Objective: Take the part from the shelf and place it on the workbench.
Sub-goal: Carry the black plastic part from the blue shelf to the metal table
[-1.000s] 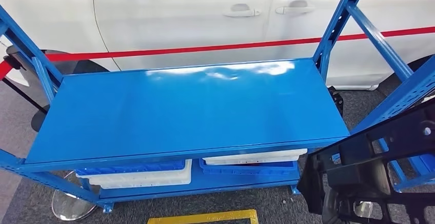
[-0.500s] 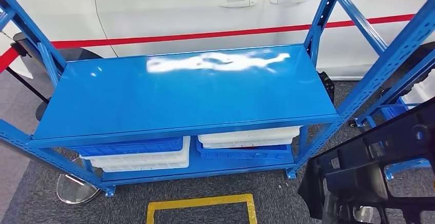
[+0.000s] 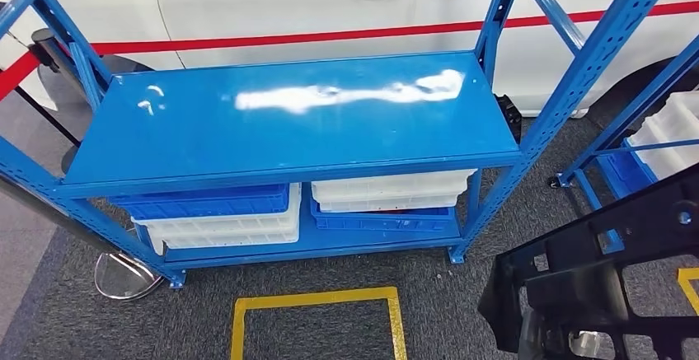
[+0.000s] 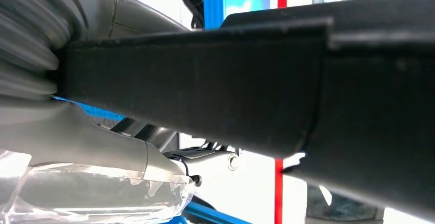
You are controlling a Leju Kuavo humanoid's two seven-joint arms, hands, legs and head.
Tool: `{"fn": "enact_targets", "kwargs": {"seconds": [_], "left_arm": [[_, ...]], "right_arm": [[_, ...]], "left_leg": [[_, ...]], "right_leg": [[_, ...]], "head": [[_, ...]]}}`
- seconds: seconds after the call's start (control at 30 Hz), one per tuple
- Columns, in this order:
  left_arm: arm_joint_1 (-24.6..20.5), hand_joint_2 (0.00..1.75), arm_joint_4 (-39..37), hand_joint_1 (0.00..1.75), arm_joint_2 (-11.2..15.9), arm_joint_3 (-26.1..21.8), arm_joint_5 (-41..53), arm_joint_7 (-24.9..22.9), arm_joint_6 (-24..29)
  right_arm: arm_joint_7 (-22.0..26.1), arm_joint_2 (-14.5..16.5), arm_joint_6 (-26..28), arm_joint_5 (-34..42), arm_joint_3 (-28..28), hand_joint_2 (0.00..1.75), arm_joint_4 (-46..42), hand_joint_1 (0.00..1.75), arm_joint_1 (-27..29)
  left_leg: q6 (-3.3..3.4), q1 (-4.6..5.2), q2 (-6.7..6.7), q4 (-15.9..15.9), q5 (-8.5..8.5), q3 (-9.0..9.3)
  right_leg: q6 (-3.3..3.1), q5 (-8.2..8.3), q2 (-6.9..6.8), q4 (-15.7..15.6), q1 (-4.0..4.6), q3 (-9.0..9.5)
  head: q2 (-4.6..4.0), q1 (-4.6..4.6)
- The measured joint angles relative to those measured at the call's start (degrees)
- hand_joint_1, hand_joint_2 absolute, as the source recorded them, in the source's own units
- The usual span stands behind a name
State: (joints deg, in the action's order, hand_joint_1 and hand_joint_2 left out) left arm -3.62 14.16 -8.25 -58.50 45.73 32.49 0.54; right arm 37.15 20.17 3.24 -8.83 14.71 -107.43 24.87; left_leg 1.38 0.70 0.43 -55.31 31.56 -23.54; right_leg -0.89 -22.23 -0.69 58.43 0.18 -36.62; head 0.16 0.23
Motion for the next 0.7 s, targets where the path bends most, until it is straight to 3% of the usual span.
{"fn": "enact_targets", "kwargs": {"seconds": [0.03, 0.07, 0.1, 0.17, 0.2, 0.23, 0.27, 0.33, 0.37, 0.43, 0.47, 0.53, 0.57, 0.6, 0.7], "left_arm": [[0.0, 0.0, 0.0, 0.0, 0.0, 0.0, 0.0, 0.0, -0.1], [0.1, 0.0, 0.0, 0.0, -0.1, -0.1, 0.0, 0.0, -0.1], [0.1, 0.0, 0.0, 0.0, -0.1, -0.1, 0.1, 0.0, -0.2], [0.2, 0.0, 0.0, 0.0, -0.1, -0.1, 0.1, 0.0, -0.2], [0.2, 0.0, 0.0, 0.0, -0.1, -0.1, 0.2, 0.0, -0.2], [0.2, 0.0, 0.0, 0.0, -0.1, -0.1, 0.3, 0.0, -0.2], [0.2, 0.0, 0.0, 0.0, -0.1, -0.1, 0.3, 0.0, -0.2], [0.2, 0.0, 0.0, 0.0, -0.1, -0.1, 0.4, 0.0, -0.3], [0.2, 0.0, 0.0, 0.0, -0.1, -0.1, 0.4, 0.0, -0.3], [0.2, 0.0, 0.0, 0.0, -0.2, -0.1, 0.5, 0.0, -0.3], [0.2, 0.0, 0.0, 0.0, -0.2, -0.1, 0.5, 0.0, -0.3], [0.2, 0.0, 0.0, 0.0, -0.2, -0.1, 0.5, 0.0, -0.3], [0.3, 0.0, 0.0, 0.0, -0.2, -0.2, 0.5, 0.0, -0.3], [0.4, 0.0, 0.0, 0.0, -0.1, -0.2, 0.5, 0.0, -0.4], [0.4, 0.0, 0.0, 0.0, -0.2, -0.2, 0.7, 0.1, -0.7]], "right_arm": [[0.0, 0.0, 0.0, 0.0, 0.0, 1.75, 0.0, 1.75, 0.1], [0.0, 0.1, 0.0, 0.0, 0.0, 1.75, 0.0, 1.75, 0.2], [0.0, 0.1, 0.0, 0.0, 0.0, 1.75, 0.0, 1.75, 0.3], [0.0, 0.1, 0.2, -0.1, 0.0, 1.75, 0.0, 1.75, 0.5], [0.0, 0.1, 0.3, -0.1, 0.0, 1.75, 0.0, 1.75, 0.6], [0.0, 0.1, 0.4, -0.2, 0.0, 1.75, 0.0, 1.75, 0.6], [0.0, 0.1, 0.4, -0.2, 0.0, 1.75, 0.0, 1.75, 0.6], [0.0, 0.1, 0.4, -0.2, 0.0, 1.75, 0.0, 1.75, 0.6], [0.0, 0.1, 0.4, -0.2, -0.1, 1.75, 0.0, 1.75, 0.6], [0.0, 0.1, 0.3, -0.2, -0.1, 1.75, -0.1, 1.75, 0.6], [0.0, 0.1, 0.3, -0.2, -0.2, 1.75, -0.1, 1.75, 0.6], [0.0, 0.1, 0.3, -0.2, -0.2, 1.75, -0.1, 1.75, 0.7], [0.0, 0.1, 0.3, -0.2, -0.3, 1.75, -0.1, 1.75, 0.7], [0.0, 0.1, 0.3, -0.2, -0.3, 1.75, -0.1, 1.75, 0.7], [-0.1, 0.1, 0.3, -0.1, -0.3, 1.75, -0.2, 1.75, 0.8]], "left_leg": [[0.24, -0.03, 0.16, 0.2, -0.72, -0.36], [0.6, -0.15, 0.3, 0.5, -1.55, -0.88], [0.9, -0.32, 0.44, 0.8, -2.46, -1.58], [1.27, -0.43, 0.58, 0.8, -4.03, -3.45], [1.21, -0.44, 0.64, 0.6, -4.74, -4.47], [1.08, -0.49, 0.71, 0.4, -5.42, -5.53], [0.89, -0.58, 0.77, 0.0, -6.03, -6.65], [0.3, -0.87, 0.82, -1.2, -7.0, -8.96], [-0.04, -0.92, 0.8, -2.0, -7.33, -10.05], [-0.8, -0.9, 0.71, -3.3, -7.93, -11.49], [-1.18, -0.86, 0.67, -3.6, -8.33, -11.85], [-2.01, -1.09, 0.59, -3.6, -8.97, -12.22], [-2.38, -1.25, 0.48, -4.2, -8.1, -12.6], [-2.7, -1.39, 0.36, -5.6, -6.08, -13.18], [-3.21, -1.51, 0.11, -14.8, 2.3, -15.33]], "right_leg": [[0.33, 0.06, 0.08, 0.0, -0.13, -0.16], [0.65, -1.05, 0.22, 0.6, -0.18, -0.48], [0.97, -3.36, 0.39, 2.2, -0.25, -0.98], [1.56, -9.74, 0.58, 8.2, -0.63, -2.23], [1.86, -11.71, 0.59, 11.6, -0.85, -2.64], [2.16, -12.08, 0.59, 14.1, -1.07, -2.61], [2.42, -11.06, 0.58, 15.4, -1.29, -1.97], [2.91, -7.66, 0.57, 12.5, -1.78, 1.98], [3.11, -7.35, 0.59, 8.7, -1.95, 5.06], [2.67, -9.11, 0.7, 1.5, -1.88, 9.87], [2.16, -10.03, 0.74, -0.3, -1.66, 10.78], [0.82, -9.59, 0.54, -0.7, -1.45, 10.16], [0.16, -8.97, 0.42, -0.6, -1.42, 9.58], [-0.41, -8.26, 0.28, -0.7, -1.44, 8.86], [-1.2, -6.1, 0.12, -0.6, -1.17, 6.2]], "head": [[0.0, -0.08], [0.0, -0.07], [0.0, 0.03], [0.0, 0.21], [0.0, 0.25], [-0.01, 0.25], [-0.01, 0.25], [-0.01, 0.25], [-0.01, 0.28], [-0.01, 0.28], [-0.01, 0.28], [0.0, 0.32], [0.0, 0.27], [0.0, 0.17], [-0.01, -0.08]]}}
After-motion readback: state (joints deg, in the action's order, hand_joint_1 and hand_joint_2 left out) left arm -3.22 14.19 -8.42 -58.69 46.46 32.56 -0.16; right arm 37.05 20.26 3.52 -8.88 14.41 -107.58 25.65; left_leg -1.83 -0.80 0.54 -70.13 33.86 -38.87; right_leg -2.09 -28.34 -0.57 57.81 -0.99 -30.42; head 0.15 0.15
